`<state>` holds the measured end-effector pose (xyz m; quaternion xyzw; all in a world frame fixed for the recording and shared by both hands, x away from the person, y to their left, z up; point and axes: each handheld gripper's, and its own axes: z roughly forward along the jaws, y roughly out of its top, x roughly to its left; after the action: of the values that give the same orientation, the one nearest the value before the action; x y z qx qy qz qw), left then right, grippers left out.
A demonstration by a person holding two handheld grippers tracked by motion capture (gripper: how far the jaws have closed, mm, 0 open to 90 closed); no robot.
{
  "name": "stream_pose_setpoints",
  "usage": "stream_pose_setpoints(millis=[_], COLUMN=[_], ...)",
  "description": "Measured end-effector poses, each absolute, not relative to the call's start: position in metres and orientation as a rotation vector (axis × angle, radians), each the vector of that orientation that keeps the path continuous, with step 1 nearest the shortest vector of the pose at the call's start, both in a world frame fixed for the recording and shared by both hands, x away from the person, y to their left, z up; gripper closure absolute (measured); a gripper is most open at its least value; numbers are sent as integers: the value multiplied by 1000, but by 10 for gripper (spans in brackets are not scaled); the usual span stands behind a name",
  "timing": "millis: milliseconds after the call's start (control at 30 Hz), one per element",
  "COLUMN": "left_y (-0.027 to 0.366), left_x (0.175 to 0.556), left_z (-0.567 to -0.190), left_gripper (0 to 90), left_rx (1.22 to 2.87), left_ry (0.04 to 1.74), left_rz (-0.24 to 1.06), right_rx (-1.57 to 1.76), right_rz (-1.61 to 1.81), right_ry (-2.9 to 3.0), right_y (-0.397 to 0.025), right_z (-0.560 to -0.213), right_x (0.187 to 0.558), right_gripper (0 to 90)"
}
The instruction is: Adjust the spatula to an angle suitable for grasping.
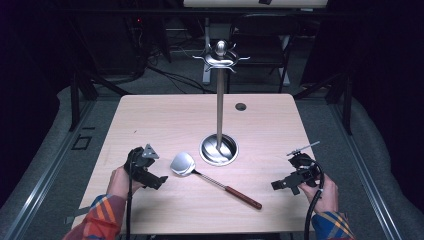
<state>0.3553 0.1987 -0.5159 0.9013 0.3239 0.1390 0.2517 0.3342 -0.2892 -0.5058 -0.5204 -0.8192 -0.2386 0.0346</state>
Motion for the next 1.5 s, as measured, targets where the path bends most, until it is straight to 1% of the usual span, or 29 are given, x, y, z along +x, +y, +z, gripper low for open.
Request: stream_pose_setpoints(millis=[100,133,267,367,433,467,533,800,833,867,900,933,967,1033,1200,1267,1367,1433,1500], left_y=[195,192,182,173,167,164,158,124,119,113,108,103,97,88,76,72,68,67,64], left_x=[355,356,355,354,353,354,355,365,367,369,370,370,370,370,373,375,380,381,386], left_z=[-517,-519,-525,-525,-524,-524,-524,-531,-531,-532,-532,-532,-532,-532,-537,-537,-538,-539,-545], left_gripper=[1,1,1,1,1,1,1,1,1,0,0,0,0,1,4,25,90,152,171], left_rx=[2436,2420,2445,2436,2437,2438,2443,2487,2497,2498,2505,2515,2518,2532,2564,2544,2527,2519,2515], left_ry=[859,847,797,765,741,727,711,608,609,610,600,592,575,536,506,497,472,473,486], left_rz=[359,329,280,259,260,264,254,196,177,144,141,154,149,147,143,118,97,92,56], right_rx=[-1612,-1587,-1593,-1612,-1582,-1641,-1655,-1694,-1704,-1719,-1723,-1697,-1696,-1694,-1647,-1655,-1621,-1619,-1646], right_rz=[-750,-744,-724,-721,-650,-705,-685,-599,-593,-568,-556,-563,-569,-604,-606,-603,-582,-564,-583], right_ry=[-2495,-2478,-2487,-2493,-2541,-2520,-2540,-2568,-2557,-2564,-2564,-2545,-2534,-2522,-2534,-2542,-2555,-2570,-2559], right_y=[-286,-286,-286,-285,-286,-283,-281,-284,-283,-282,-281,-282,-282,-281,-280,-279,-279,-278,-277], right_z=[-509,-511,-512,-512,-511,-514,-513,-514,-515,-515,-516,-517,-517,-518,-515,-516,-515,-515,-517], right_x=[334,334,334,333,335,332,332,335,335,335,335,336,336,335,335,334,334,335,334], right_gripper=[0,0,0,0,0,0,0,0,14,113,160,128,146,145,156,163,164,164,165])
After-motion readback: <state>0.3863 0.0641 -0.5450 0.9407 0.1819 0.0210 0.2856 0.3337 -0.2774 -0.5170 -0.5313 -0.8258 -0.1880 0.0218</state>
